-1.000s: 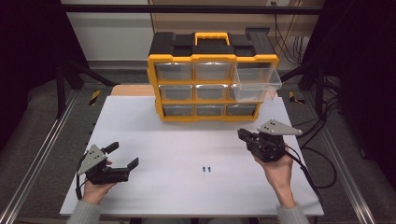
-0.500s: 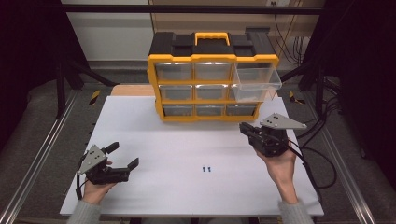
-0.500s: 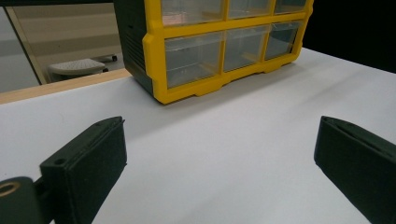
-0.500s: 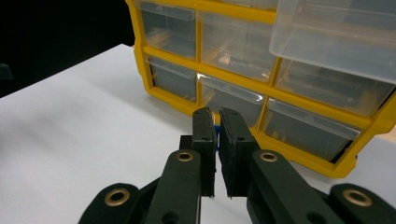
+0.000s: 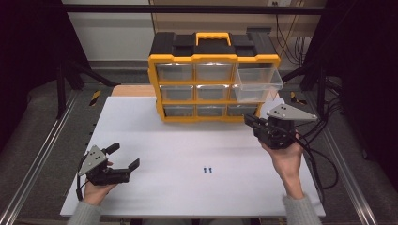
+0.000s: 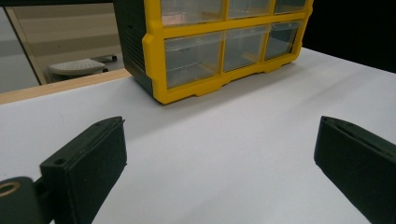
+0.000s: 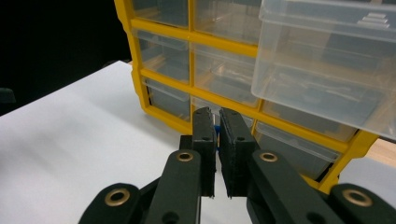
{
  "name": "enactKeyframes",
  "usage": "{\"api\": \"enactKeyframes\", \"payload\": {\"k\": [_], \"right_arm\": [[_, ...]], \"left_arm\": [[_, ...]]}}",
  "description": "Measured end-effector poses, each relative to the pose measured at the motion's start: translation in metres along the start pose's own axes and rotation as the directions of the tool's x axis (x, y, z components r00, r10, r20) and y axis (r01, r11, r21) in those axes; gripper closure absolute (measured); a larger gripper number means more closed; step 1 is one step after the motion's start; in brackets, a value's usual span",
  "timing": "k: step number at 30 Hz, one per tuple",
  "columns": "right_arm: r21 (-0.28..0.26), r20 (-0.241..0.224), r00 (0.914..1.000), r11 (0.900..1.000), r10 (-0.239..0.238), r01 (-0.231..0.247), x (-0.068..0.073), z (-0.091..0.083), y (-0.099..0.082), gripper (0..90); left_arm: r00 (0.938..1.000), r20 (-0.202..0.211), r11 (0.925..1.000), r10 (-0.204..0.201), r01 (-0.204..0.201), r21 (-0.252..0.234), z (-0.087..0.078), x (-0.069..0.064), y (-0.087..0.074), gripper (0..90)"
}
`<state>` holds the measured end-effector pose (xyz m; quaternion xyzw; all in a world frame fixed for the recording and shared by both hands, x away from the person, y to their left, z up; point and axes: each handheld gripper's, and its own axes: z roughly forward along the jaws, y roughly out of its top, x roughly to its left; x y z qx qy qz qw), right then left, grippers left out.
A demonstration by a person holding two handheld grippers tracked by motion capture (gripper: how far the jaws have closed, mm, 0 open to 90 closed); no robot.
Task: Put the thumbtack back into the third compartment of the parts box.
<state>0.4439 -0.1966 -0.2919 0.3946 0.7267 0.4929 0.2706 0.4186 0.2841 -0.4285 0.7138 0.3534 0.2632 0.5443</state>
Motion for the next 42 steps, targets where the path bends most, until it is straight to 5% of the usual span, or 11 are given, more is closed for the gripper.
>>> {"api": "enactKeyframes", "payload": {"k": [42], "right_arm": [[-0.049,0.081,0.9966,0.9986,-0.013,0.017,-0.013,-0.008,0.062,85.7]], "left_arm": [[1.0,-0.001,1.0,-0.003,0.003,-0.002,0.0,0.0,0.0,2.0]]}}
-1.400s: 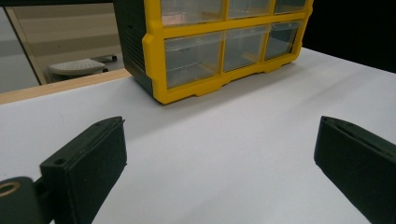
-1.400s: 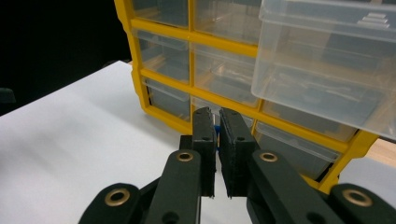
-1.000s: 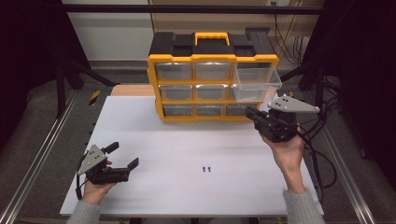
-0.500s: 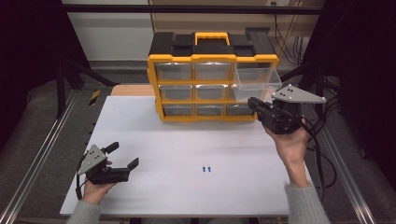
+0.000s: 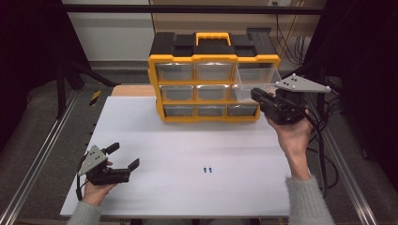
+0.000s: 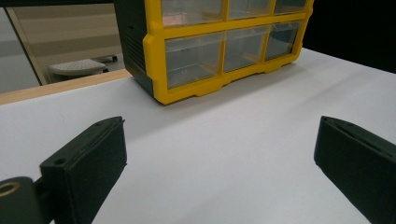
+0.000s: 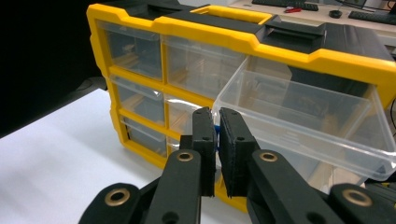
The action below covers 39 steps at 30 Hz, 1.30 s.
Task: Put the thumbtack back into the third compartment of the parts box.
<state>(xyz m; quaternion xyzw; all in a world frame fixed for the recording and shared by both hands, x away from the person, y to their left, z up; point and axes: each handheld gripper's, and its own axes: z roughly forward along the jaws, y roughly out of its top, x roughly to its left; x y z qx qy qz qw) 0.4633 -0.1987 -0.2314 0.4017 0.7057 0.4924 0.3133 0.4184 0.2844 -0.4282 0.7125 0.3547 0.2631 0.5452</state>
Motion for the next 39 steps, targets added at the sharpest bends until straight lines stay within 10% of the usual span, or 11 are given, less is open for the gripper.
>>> {"api": "enactKeyframes", "payload": {"k": [39], "right_arm": [[0.021,0.106,0.994,0.9993,0.028,-0.031,-0.025,0.039,0.03,85.7]], "left_arm": [[1.0,0.0,1.0,0.0,0.0,0.0,0.0,0.0,0.0,2.0]]}}
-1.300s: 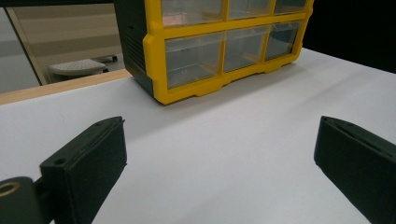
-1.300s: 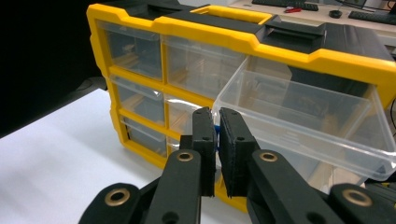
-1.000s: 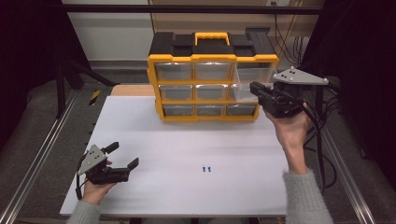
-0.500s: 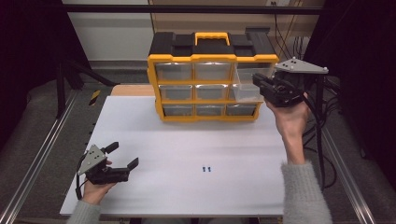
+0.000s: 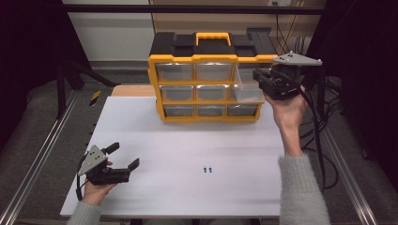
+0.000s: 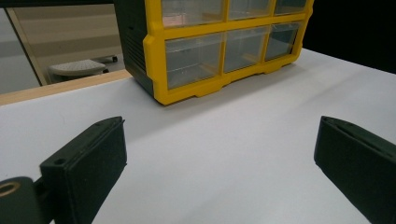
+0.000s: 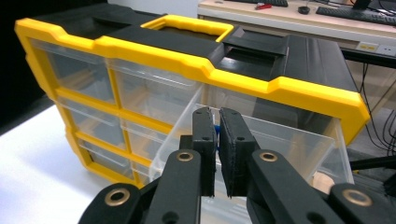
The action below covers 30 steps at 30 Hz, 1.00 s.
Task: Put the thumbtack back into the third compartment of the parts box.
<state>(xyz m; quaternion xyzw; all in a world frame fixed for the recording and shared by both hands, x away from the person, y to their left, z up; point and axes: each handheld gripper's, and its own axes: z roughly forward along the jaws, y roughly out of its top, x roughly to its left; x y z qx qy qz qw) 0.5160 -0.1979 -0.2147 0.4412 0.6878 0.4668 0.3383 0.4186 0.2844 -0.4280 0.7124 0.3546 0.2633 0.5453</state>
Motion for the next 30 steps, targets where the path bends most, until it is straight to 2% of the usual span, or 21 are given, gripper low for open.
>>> {"api": "enactKeyframes", "payload": {"k": [11,18,30], "right_arm": [[0.025,0.034,0.9993,0.9995,0.016,-0.017,-0.007,0.015,0.002,85.7],[0.053,0.046,0.9989,0.9985,0.008,-0.011,-0.008,0.024,0.001,85.6],[0.085,0.051,0.9985,0.9961,0.018,-0.023,-0.011,0.029,-0.006,85.4]], "left_arm": [[1.0,0.001,1.0,0.001,-0.001,-0.002,0.0,0.0,0.0,2.0],[1.0,0.0,1.0,0.0,0.0,-0.003,0.0,0.0,0.0,1.9],[1.0,0.0,1.0,0.0,0.0,-0.002,0.0,0.0,0.0,2.0]]}}
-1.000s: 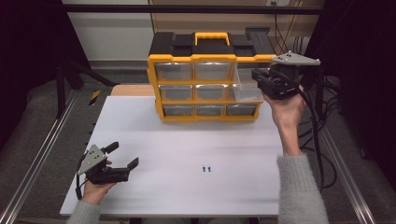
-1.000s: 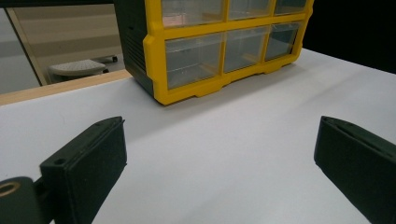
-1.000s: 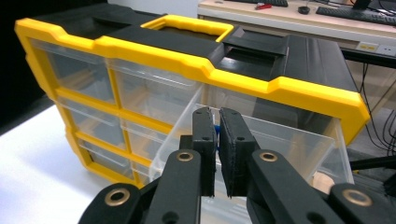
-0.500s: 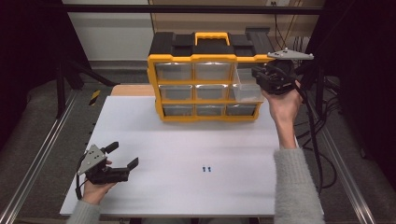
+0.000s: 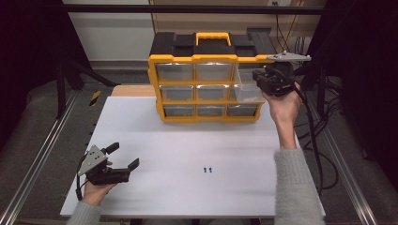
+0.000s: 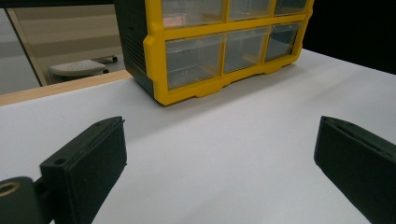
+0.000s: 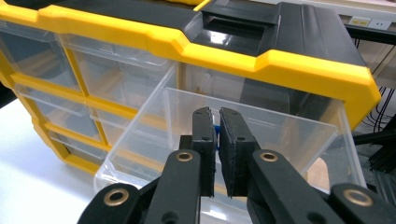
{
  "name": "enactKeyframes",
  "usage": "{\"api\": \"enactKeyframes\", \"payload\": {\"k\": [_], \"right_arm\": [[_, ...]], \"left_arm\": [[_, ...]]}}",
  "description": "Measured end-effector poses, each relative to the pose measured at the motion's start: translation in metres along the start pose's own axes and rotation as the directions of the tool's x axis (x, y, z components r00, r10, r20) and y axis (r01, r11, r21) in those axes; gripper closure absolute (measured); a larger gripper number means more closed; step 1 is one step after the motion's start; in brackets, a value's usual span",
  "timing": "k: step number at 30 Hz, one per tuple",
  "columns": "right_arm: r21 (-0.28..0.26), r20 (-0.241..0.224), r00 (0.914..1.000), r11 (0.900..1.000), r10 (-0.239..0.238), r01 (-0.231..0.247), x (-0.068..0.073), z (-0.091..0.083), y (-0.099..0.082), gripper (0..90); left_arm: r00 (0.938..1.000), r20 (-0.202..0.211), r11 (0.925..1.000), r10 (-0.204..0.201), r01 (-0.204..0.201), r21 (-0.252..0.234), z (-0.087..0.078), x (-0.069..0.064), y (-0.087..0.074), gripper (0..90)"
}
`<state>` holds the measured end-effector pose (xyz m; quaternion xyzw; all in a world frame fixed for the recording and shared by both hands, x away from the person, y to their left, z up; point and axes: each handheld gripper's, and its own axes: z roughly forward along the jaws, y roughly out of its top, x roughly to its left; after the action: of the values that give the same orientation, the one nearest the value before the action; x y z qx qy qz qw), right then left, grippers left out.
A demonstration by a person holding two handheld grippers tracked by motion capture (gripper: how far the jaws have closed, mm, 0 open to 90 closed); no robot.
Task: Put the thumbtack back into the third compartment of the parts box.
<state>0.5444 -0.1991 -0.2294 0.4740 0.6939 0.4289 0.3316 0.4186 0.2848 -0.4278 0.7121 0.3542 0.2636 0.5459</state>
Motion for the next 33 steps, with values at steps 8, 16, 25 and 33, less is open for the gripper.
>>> {"api": "enactKeyframes", "payload": {"k": [8,16,25,33], "right_arm": [[0.025,0.008,1.0,0.9997,0.005,-0.005,-0.004,0.003,-0.004,84.7],[0.011,0.009,1.0,0.9999,0.005,-0.005,-0.004,0.0,-0.003,76.4],[-0.084,-0.027,0.9996,0.9964,-0.007,0.005,0.0,-0.02,-0.004,53.1],[-0.173,-0.034,0.9992,0.9848,-0.022,0.016,0.01,-0.038,-0.013,27.6]], "left_arm": [[1.0,-0.001,1.0,-0.001,0.001,0.001,0.0,0.0,0.0,2.0],[1.0,-0.001,1.0,-0.001,0.001,0.0,0.0,0.0,0.0,1.9],[1.0,0.001,1.0,-0.001,0.001,0.0,0.0,0.0,0.0,1.9],[1.0,0.002,1.0,0.0,0.0,-0.002,0.0,-0.001,0.0,1.9]]}}
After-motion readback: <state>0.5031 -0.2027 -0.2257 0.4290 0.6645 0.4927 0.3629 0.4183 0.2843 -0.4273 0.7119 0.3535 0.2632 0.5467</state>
